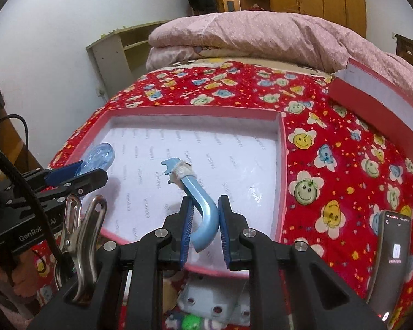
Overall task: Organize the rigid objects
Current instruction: 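Carry the tape with the left tool while the right tool carries the hook into the tray, then open the left tool releasing the tape while the right tool releases the hook, then withdraw both tools from the tray back toward the pile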
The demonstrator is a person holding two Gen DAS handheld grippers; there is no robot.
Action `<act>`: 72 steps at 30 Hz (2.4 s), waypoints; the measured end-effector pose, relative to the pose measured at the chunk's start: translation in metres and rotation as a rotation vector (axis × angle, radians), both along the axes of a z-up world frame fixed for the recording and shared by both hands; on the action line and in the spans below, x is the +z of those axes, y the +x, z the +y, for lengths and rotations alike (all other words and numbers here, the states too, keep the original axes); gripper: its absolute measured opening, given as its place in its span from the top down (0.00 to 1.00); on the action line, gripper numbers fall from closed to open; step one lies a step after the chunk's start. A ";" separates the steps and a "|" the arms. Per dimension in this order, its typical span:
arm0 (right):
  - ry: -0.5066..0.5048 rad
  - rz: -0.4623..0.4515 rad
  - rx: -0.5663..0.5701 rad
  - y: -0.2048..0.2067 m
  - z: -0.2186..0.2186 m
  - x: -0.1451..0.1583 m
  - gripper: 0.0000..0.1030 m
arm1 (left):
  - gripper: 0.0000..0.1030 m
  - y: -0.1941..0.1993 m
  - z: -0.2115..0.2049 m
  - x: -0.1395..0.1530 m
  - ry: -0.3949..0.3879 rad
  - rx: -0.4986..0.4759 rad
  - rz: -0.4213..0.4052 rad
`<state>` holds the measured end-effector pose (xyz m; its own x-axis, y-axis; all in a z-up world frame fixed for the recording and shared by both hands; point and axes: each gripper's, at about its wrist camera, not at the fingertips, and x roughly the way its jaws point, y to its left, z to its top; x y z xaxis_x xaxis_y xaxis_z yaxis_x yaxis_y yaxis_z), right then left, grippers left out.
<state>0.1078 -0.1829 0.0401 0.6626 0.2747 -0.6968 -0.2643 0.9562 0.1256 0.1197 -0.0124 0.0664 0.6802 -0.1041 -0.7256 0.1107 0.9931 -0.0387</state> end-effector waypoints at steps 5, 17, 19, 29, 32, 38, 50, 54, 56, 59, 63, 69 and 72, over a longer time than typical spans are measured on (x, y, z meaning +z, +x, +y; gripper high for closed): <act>-0.006 0.008 -0.014 0.012 -0.001 -0.005 0.81 | 0.60 0.017 -0.001 -0.009 0.010 0.008 0.018; -0.039 0.022 -0.032 0.040 0.001 -0.006 0.81 | 0.60 0.053 -0.008 -0.015 0.041 0.003 0.033; -0.046 0.021 -0.036 0.043 0.002 -0.007 0.81 | 0.60 0.057 -0.006 -0.018 0.033 0.011 0.047; -0.050 0.040 -0.047 0.055 -0.001 -0.017 0.81 | 0.60 0.063 -0.005 -0.024 0.050 0.016 0.038; -0.042 0.043 -0.043 0.056 -0.002 -0.017 0.81 | 0.59 0.063 -0.006 -0.024 0.053 0.016 0.036; -0.043 0.041 -0.014 0.055 0.000 -0.017 0.71 | 0.35 0.064 -0.009 -0.025 0.072 0.009 0.037; -0.012 0.043 -0.019 0.041 -0.004 -0.001 0.67 | 0.29 0.044 0.002 -0.003 0.083 0.047 0.016; -0.003 0.027 -0.007 0.026 -0.004 0.006 0.67 | 0.29 0.029 0.005 0.006 0.073 0.060 0.009; 0.001 0.022 0.000 0.018 -0.004 0.009 0.67 | 0.29 0.020 0.007 0.010 0.065 0.064 0.007; 0.010 0.014 0.010 0.005 -0.003 0.014 0.67 | 0.29 0.007 0.008 0.016 0.059 0.070 0.004; 0.026 0.010 0.025 -0.014 -0.003 0.018 0.67 | 0.29 -0.015 0.007 0.024 0.066 0.060 -0.014; 0.092 0.036 0.056 -0.045 -0.007 0.018 0.67 | 0.28 -0.048 0.007 0.025 0.085 0.050 -0.034; 0.085 0.040 0.055 -0.060 -0.008 0.014 0.67 | 0.28 -0.061 0.008 0.022 0.077 0.040 -0.026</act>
